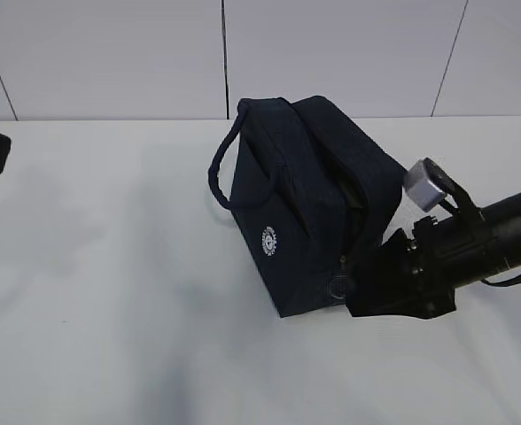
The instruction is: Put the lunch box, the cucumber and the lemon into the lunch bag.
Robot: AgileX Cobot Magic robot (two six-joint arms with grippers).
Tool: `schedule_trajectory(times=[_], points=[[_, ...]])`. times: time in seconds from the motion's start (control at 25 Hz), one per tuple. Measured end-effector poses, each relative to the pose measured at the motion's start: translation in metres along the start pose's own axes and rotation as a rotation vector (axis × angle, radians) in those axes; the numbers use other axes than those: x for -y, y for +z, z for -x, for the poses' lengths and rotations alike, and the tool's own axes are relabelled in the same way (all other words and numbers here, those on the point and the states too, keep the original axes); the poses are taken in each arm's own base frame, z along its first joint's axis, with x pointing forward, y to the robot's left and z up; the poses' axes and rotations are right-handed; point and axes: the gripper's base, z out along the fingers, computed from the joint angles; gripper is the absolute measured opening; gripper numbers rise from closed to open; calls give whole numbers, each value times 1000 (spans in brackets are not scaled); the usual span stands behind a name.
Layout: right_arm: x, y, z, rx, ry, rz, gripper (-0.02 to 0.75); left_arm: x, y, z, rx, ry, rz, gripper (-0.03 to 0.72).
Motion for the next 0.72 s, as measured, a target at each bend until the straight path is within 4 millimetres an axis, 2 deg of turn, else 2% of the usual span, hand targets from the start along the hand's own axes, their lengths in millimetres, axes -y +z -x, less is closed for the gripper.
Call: schedule_trajectory(times=[0.28, 0.72], points=[[1, 13, -6, -27, 13, 20, 480, 0, 0, 0, -1, 3, 2, 291], [6, 13, -4, -2, 39, -26, 480, 0, 0, -1, -7, 4, 1, 291]])
